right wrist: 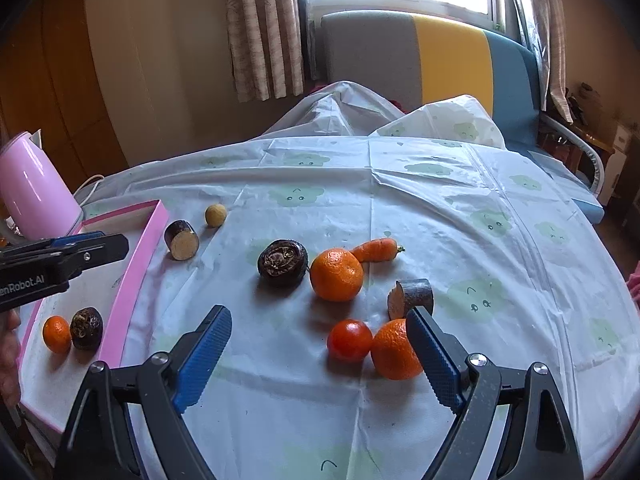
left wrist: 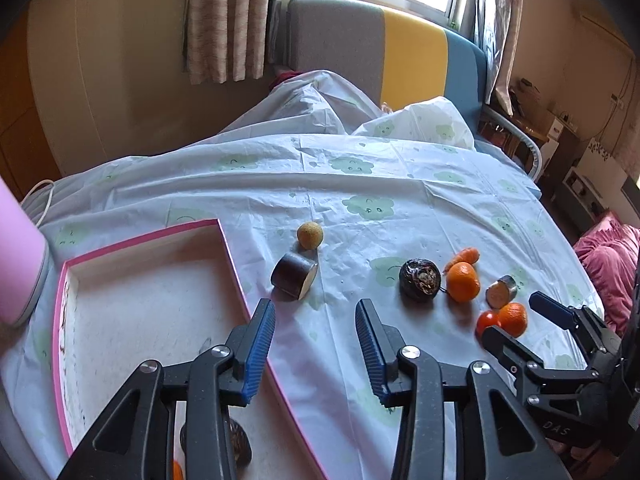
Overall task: Organize fruits
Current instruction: 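Move both open grippers back toward the remaining produce, then grasp the dark eggplant slice with the left gripper while the right grasps the yellow ball fruit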
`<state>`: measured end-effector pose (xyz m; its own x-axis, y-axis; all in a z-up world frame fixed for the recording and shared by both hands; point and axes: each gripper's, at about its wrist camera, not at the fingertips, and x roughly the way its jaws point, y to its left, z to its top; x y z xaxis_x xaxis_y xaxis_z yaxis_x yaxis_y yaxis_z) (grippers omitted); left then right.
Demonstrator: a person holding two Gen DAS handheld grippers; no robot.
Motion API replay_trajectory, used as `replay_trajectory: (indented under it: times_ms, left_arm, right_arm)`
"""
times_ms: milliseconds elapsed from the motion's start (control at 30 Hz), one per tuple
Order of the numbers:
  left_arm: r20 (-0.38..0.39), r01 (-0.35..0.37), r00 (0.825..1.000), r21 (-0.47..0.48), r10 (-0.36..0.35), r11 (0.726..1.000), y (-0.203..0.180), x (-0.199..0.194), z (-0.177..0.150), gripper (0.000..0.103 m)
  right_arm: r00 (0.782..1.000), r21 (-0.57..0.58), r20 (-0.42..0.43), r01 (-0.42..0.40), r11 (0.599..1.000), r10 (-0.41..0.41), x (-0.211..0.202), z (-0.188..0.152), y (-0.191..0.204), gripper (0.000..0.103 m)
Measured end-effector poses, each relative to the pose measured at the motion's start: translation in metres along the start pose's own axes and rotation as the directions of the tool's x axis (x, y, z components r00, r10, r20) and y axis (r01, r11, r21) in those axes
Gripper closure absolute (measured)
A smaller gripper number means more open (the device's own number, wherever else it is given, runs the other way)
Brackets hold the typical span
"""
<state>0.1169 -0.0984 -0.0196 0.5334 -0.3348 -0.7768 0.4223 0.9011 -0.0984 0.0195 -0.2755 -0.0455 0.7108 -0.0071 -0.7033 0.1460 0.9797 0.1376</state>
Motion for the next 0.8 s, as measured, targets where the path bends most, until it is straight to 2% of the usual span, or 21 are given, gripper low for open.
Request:
replay_trajectory:
  times_ms: [133, 233, 367, 500, 800]
  left_arm:
    - [-0.026, -0.012, 1.0, 0.022, 0.012, 1.0, -0.001, 0.019, 0.008, 0.06]
    - [-0.042, -0.018, 0.999, 0.031, 0.019, 0.999, -0.003, 0.032, 0.012, 0.06]
    - [-0.054, -0.014, 0.998, 0.035, 0.016, 0.999, -0.003, 0.045, 0.016, 0.06]
    - [-0.062, -0.005, 0.998, 0.026, 0.007, 1.0, 0.002, 0.056, 0.022, 0.06]
    - [-0.065, 0.02, 0.998, 0.03, -0.018, 0.999, 0.007, 0.07, 0.029, 0.06]
  right_arm:
    - [1.0, 0.019, -0.012, -0.004, 1.0, 0.004, 0.009, 0.005, -0.007, 0.015]
    - [1.0, 0.034, -0.027, -0.005, 0.999, 0.005, 0.016, 0.01, -0.015, 0.019]
    - [0.998, 0.096, -0.056, -0.013, 0.995, 0.019, 0.028, 0.017, -0.033, 0.029]
    - [0.997, 0.135, -0.068, -0.023, 0.991, 0.032, 0.037, 0.03, -0.044, 0.034]
    - [0.991, 0.052, -0.09, -0.099, 0.994, 0.104, 0.063, 0.056, -0.013, 0.036]
